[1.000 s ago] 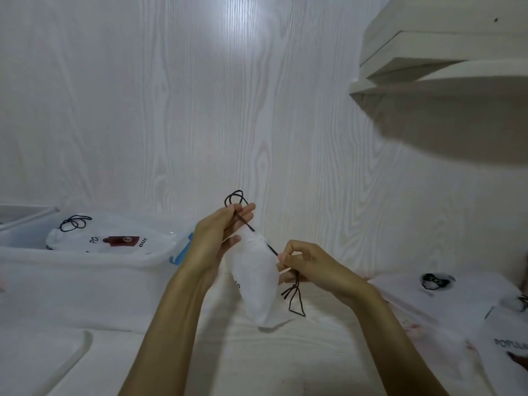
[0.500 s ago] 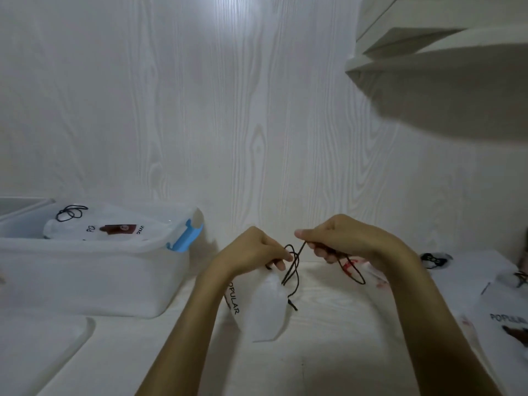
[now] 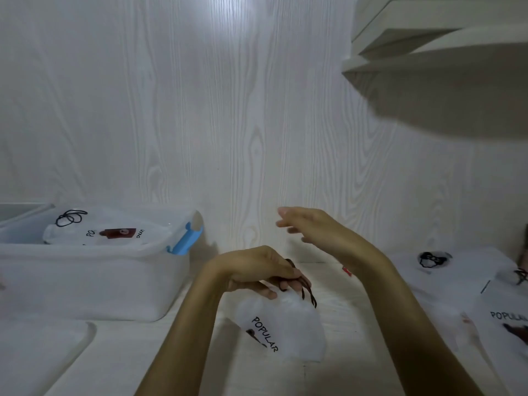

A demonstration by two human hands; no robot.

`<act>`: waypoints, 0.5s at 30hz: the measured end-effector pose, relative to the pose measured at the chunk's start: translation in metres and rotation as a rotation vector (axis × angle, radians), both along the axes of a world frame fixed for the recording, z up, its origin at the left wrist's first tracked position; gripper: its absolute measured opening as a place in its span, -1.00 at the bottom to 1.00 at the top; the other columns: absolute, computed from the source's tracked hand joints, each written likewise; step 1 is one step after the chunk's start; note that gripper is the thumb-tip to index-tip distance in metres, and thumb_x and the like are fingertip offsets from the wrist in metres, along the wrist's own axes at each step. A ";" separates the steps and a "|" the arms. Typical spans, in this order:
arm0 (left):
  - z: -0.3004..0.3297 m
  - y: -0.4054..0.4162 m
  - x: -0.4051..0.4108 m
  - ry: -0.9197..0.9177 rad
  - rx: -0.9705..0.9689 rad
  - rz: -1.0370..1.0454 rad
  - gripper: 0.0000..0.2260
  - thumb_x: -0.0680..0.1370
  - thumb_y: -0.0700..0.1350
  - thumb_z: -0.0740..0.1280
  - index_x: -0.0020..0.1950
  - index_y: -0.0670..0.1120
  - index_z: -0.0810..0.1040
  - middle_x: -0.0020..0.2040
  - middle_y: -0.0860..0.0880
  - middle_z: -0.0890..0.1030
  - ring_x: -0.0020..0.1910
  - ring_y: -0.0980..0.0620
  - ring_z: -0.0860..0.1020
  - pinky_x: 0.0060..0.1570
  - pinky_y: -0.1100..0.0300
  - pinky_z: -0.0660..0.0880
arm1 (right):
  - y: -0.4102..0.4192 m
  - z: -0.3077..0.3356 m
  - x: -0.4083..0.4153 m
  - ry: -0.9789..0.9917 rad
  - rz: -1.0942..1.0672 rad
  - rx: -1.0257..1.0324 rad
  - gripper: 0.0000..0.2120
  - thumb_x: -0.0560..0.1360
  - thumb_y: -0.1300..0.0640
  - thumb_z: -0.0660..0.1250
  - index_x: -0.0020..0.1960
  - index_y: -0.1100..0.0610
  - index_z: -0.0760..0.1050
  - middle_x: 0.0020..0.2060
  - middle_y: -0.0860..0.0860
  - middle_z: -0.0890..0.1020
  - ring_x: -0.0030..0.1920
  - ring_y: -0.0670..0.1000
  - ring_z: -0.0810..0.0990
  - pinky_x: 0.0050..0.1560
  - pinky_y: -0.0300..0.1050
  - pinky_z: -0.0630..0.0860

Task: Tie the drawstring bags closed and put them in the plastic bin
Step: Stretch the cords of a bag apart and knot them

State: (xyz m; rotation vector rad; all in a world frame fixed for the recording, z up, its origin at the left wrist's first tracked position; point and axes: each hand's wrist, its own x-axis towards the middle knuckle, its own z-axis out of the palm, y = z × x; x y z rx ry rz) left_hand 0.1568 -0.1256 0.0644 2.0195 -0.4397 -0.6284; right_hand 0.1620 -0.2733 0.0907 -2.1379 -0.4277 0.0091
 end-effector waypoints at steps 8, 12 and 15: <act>0.009 0.016 0.005 0.008 -0.344 0.279 -0.80 0.59 -0.10 0.26 0.00 -0.09 0.68 -0.26 0.08 0.62 -0.29 0.21 0.52 -0.34 0.37 0.48 | -0.025 0.002 -0.004 0.114 0.093 -0.362 -0.79 0.55 0.08 0.28 0.13 0.06 0.60 0.02 -0.03 0.67 -0.17 -0.18 0.57 -0.26 -0.36 0.40; 0.008 0.019 0.005 -0.066 -0.389 0.323 -0.78 0.59 -0.02 0.27 -0.01 -0.05 0.70 -0.29 0.09 0.58 -0.30 0.22 0.50 -0.32 0.38 0.47 | -0.020 -0.001 -0.001 0.018 0.009 -0.184 -0.86 0.49 0.07 0.38 -0.05 0.10 0.67 -0.17 -0.02 0.69 -0.21 -0.14 0.60 -0.23 -0.40 0.46; 0.005 0.020 0.006 -0.105 -0.393 0.326 -0.79 0.57 -0.01 0.30 -0.02 -0.06 0.69 -0.34 0.12 0.59 -0.32 0.25 0.52 -0.32 0.42 0.46 | -0.020 -0.004 0.004 -0.139 -0.099 -0.148 -0.90 0.46 0.07 0.41 -0.11 0.07 0.67 -0.19 -0.02 0.70 -0.12 -0.11 0.63 0.00 -0.24 0.51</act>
